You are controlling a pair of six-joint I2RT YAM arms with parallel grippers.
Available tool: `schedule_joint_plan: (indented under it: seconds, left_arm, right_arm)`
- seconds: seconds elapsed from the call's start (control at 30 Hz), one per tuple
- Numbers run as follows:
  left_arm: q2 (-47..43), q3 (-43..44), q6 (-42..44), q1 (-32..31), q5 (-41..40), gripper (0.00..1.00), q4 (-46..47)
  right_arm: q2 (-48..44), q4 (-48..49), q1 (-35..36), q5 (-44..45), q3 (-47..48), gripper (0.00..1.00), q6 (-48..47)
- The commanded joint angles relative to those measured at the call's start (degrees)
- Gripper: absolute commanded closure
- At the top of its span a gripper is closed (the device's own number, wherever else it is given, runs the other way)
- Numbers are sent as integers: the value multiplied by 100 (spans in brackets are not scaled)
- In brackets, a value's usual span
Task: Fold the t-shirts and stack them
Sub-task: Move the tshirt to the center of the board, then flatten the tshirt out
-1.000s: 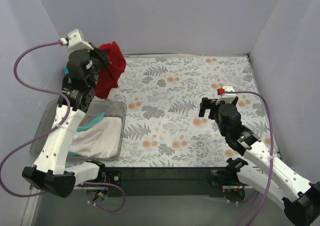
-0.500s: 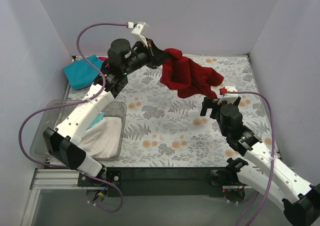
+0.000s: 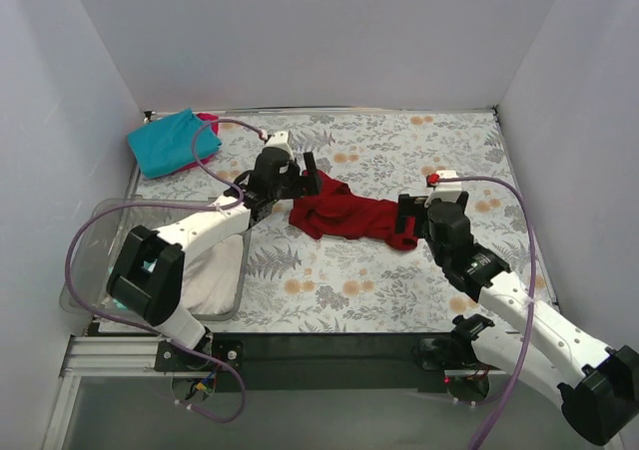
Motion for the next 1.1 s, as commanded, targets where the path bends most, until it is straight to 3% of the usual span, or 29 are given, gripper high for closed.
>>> schedule_joint_plan:
  seconds: [0.0,0.13,0.37,0.53,0.67,0.73,1.07]
  left_arm:
    - [88,-258,-165,-3,-744,13,-85]
    - [-271,-767,-191,-12,-700,13,397]
    - [-791,-1568,-350,-64,-805,13,943]
    - [-950,-1691,9,-529,-1052,17,1302]
    - [-274,-1218,100,-1066,-1867,24,586]
    - [-150,-1225,-190,-1075,-1817,27,469]
    - [552,-1086,-552,-1058,-1685,33,1427]
  right_arm:
    - [328,179,-9,-467,273,7,-20]
    - [785,364,0,-959,370,9,-38]
    - [1768,812,0,-916,572,14,-117]
    - [2279,908,0,-811,547,18,-38]
    - [2535,1155,-9,-732,370,21,32]
    - [2535,1163,-9,-731,344,21,41]
    - [2518,1207,-18,-916,274,21,32]
